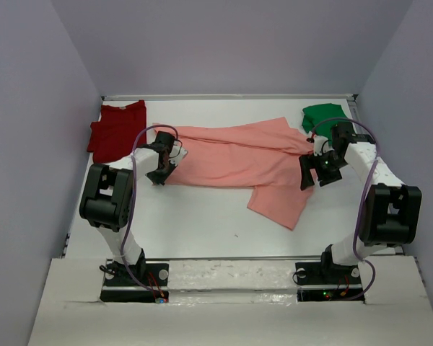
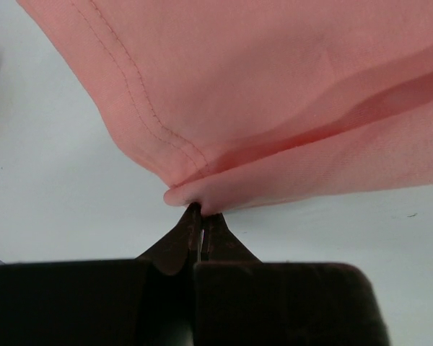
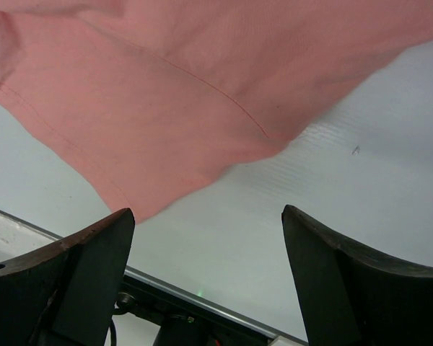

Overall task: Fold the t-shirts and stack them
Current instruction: Flatten out the tshirt

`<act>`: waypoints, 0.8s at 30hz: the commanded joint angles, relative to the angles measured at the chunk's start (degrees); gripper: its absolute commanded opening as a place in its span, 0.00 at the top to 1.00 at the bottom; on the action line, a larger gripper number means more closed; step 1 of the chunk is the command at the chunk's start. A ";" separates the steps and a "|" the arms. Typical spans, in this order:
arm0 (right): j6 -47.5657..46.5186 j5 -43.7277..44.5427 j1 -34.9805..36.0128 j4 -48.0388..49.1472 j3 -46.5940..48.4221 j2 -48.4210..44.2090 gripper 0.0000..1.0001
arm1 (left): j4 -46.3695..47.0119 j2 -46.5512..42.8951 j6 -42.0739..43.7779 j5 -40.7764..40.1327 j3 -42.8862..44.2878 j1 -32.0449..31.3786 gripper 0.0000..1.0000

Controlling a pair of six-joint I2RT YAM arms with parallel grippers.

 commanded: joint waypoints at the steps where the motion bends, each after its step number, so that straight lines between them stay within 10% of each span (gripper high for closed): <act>1: 0.26 1.39 -0.34 -0.29 0.85 -1.12 0.11 | -0.96 -0.27 -0.02 0.36 -0.40 0.13 1.00; 24: 6.94 2.02 -0.34 5.42 0.85 8.46 0.17 | -2.89 -5.46 -0.02 -0.96 0.92 -0.31 1.00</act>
